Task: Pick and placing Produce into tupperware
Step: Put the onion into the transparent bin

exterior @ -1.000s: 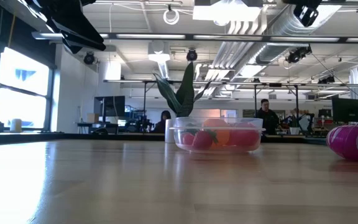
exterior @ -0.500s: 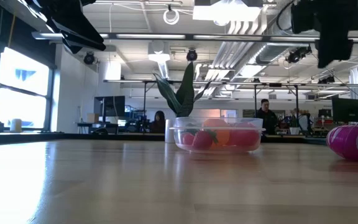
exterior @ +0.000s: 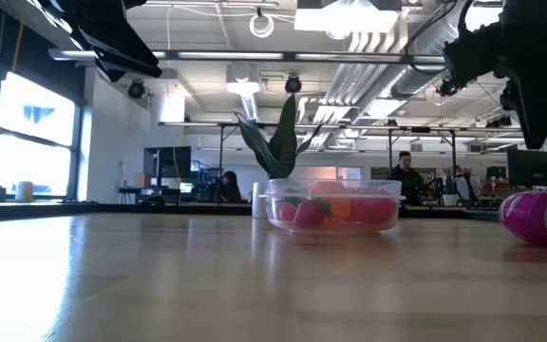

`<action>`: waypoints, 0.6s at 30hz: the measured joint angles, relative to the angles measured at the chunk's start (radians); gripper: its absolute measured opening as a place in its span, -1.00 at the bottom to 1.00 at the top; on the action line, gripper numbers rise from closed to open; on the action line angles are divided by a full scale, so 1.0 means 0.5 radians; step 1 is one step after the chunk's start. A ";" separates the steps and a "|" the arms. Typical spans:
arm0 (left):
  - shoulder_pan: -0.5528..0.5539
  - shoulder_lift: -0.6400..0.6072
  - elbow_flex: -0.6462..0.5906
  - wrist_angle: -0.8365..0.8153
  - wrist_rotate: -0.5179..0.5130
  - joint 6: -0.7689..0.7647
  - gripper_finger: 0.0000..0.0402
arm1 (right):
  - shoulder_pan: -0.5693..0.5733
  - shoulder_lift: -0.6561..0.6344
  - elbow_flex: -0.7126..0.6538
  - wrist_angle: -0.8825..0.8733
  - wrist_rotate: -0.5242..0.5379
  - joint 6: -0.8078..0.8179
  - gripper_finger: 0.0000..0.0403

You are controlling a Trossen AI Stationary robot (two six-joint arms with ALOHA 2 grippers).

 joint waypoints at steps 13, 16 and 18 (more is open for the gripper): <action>0.000 0.000 0.000 0.000 0.000 0.000 -0.47 | 0.101 0.497 0.000 0.274 -0.090 -0.014 0.14; 0.000 0.000 0.000 0.000 0.000 0.000 -0.47 | 0.101 0.578 0.000 0.323 -0.112 -0.045 0.14; 0.000 0.000 0.000 0.000 0.000 0.000 -0.47 | 0.101 0.616 0.000 0.323 -0.117 -0.053 0.14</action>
